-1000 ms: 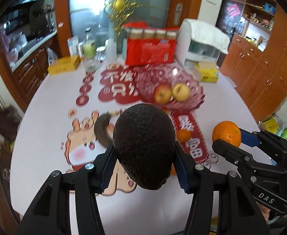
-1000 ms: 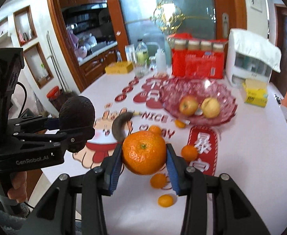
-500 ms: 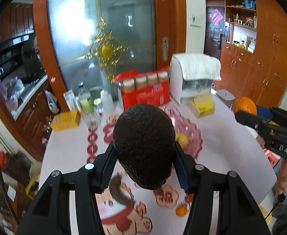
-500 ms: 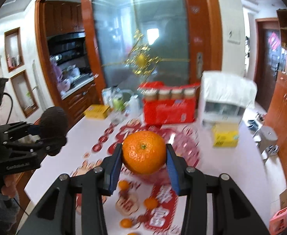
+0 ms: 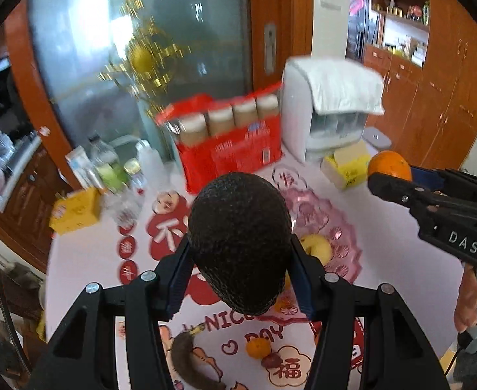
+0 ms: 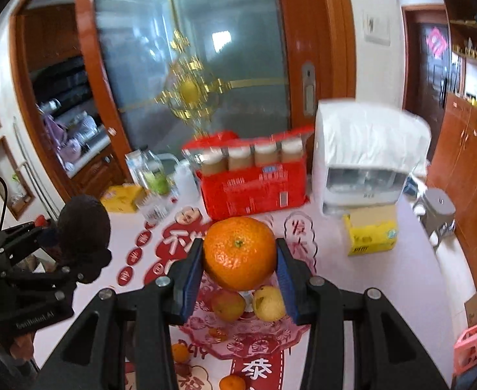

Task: Organize fruits
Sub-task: 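Place the avocado with the left tool while the right tool places the mandarin in the bowl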

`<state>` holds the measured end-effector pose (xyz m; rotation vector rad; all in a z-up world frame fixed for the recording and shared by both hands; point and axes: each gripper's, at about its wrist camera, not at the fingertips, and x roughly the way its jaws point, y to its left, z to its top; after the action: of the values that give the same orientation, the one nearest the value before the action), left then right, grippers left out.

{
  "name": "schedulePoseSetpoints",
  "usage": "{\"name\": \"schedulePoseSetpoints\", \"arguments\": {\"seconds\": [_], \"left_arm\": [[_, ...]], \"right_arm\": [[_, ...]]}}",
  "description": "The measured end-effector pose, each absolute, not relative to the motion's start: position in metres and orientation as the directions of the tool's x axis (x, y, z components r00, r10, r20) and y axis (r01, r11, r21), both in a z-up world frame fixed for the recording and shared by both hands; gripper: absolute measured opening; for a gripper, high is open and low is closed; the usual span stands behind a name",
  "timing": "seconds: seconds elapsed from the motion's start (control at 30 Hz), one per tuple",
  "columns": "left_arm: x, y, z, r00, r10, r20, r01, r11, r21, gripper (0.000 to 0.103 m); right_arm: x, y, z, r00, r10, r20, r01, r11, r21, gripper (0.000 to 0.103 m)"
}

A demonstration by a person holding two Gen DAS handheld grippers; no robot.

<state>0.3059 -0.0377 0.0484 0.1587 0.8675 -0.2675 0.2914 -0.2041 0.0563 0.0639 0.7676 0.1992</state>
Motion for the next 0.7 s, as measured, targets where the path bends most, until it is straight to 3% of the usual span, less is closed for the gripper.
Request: {"name": "schedulePoseSetpoints", "arguments": {"seconds": [0.37, 0.7], "left_arm": [[0.386, -0.058, -0.097, 0.453, -0.169, -0.875, 0.332, 0.943, -0.010, 0.054], [0.405, -0.069, -0.150, 0.378, -0.184, -0.907, 0.370, 0.928, -0.034, 0.054]], "right_arm": [[0.373, -0.198, -0.077, 0.516, 0.161, -0.841, -0.073, 0.987, 0.143, 0.043], [0.402, -0.201, -0.138, 0.416, 0.156, -0.896, -0.038, 0.987, 0.154, 0.045]]}}
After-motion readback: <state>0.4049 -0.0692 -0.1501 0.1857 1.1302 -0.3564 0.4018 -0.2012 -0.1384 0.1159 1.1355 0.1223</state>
